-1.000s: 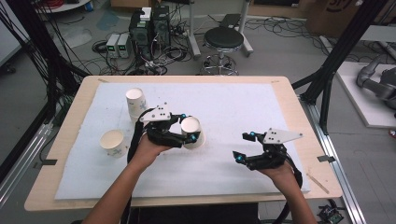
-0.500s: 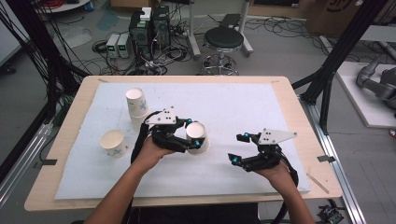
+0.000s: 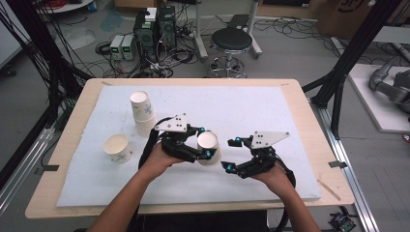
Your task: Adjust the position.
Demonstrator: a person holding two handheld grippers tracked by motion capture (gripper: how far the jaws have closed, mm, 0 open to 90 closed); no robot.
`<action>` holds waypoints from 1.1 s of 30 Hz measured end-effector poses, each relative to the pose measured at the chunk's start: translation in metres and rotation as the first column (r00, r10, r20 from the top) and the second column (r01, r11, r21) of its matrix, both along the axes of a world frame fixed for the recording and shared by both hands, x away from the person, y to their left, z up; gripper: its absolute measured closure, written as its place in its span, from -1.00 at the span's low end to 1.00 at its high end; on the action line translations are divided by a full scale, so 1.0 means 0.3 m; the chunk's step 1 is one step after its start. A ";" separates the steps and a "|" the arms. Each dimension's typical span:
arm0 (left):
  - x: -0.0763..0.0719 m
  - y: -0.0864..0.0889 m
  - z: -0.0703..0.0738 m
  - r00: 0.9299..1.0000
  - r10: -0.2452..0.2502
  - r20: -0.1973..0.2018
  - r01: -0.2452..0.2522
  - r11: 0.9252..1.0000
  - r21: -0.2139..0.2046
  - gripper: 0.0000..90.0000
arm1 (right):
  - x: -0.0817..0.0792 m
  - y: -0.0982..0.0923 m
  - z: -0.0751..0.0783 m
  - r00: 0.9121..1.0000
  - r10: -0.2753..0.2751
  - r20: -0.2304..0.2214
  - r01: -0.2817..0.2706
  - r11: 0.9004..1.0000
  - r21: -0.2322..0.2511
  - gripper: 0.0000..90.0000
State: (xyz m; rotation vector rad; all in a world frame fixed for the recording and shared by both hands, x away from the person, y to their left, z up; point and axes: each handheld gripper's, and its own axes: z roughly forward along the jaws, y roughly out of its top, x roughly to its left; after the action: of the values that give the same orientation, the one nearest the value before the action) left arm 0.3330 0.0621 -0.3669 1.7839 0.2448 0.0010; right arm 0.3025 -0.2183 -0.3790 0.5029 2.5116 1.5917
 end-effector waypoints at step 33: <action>-0.012 -0.052 -0.007 0.995 -0.092 -0.039 0.090 0.994 -0.057 -0.23 | 0.022 0.075 -0.036 0.993 0.109 -0.046 -0.107 0.994 0.034 -0.35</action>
State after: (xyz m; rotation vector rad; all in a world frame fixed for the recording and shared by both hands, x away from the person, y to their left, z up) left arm 0.3294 0.0464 -0.3689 1.7398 0.1918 -0.1071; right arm 0.3092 -0.1959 -0.3898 0.4201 2.5937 1.6787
